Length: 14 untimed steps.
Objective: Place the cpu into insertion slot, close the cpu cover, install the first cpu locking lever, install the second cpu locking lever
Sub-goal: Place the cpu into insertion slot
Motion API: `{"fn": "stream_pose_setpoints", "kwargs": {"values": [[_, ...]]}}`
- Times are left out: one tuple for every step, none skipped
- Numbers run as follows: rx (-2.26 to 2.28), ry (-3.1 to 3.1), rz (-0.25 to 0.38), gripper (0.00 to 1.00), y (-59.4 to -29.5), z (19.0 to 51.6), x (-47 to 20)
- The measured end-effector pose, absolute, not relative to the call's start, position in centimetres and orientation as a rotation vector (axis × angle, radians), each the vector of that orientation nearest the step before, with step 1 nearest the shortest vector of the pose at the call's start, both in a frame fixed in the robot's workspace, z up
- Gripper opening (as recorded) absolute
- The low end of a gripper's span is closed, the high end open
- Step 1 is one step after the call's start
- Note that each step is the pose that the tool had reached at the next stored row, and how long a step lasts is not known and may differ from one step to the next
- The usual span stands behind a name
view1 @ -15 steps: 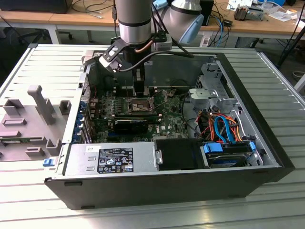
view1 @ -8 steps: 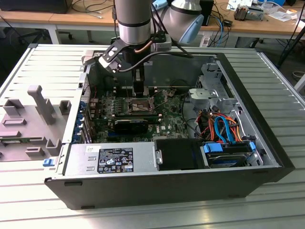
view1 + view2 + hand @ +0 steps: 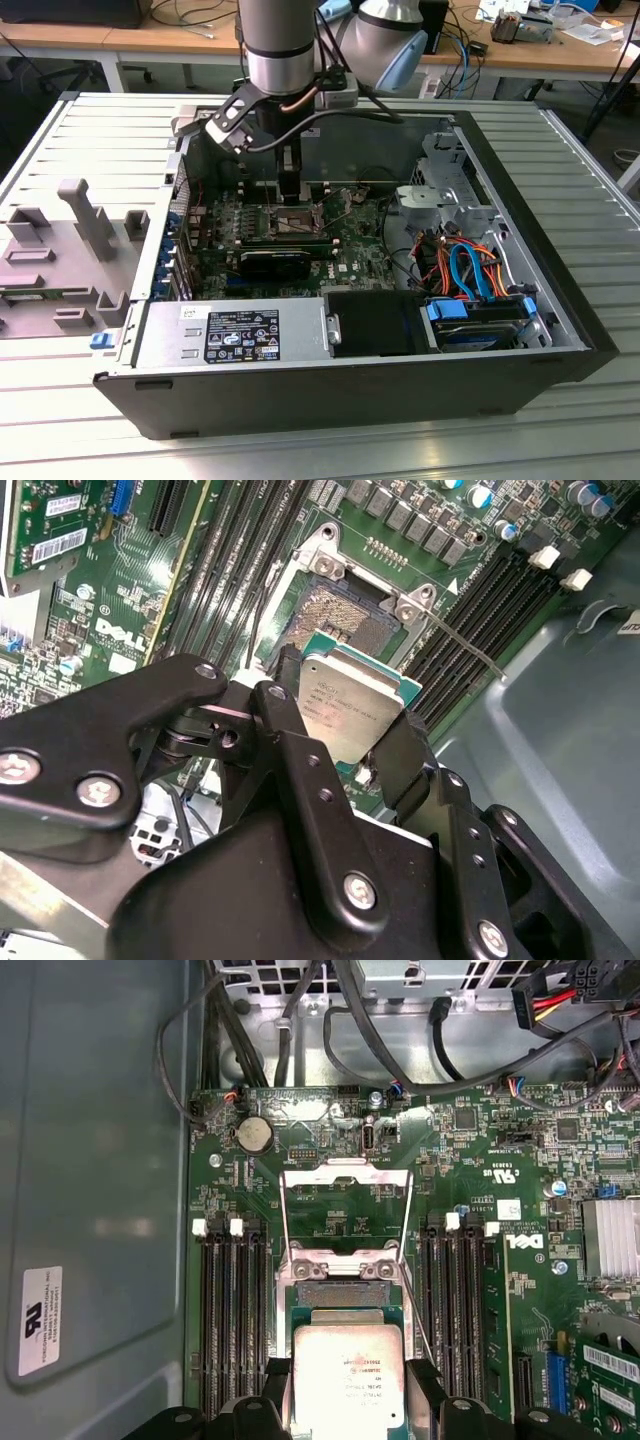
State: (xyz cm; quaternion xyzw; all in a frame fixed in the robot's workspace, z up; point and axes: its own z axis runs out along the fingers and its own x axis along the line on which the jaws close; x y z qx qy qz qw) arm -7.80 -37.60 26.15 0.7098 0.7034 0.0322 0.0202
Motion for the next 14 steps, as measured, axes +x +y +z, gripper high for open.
{"fn": "stream_pose_setpoints", "kwargs": {"values": [[2.201,2.182,0.100,0.54,-37.60,26.12,-7.82],[2.202,2.182,0.100,0.54,-37.60,26.10,-7.85],[2.202,2.182,0.100,0.54,-37.60,26.09,-7.86],[2.202,2.182,0.100,0.54,-37.60,26.07,-7.87],[2.202,2.182,0.100,0.54,-37.60,26.06,-7.88],[2.202,2.182,0.100,0.54,-37.60,26.05,-7.89],[2.202,2.182,0.100,0.54,-37.60,26.01,-7.92],[2.202,2.182,0.100,0.54,-37.60,26.00,-7.93],[2.202,2.182,0.100,0.54,-37.60,25.98,-7.95],[2.202,2.182,0.100,0.54,-37.60,25.97,-7.96],[2.202,2.182,0.100,0.54,-37.60,25.95,-7.98],[2.202,2.182,0.100,0.54,-37.60,25.93,-7.99],[2.202,2.182,0.100,0.54,-37.60,25.92,-8.00],[2.202,2.182,0.100,0.54,-37.60,25.90,-8.01]]}}
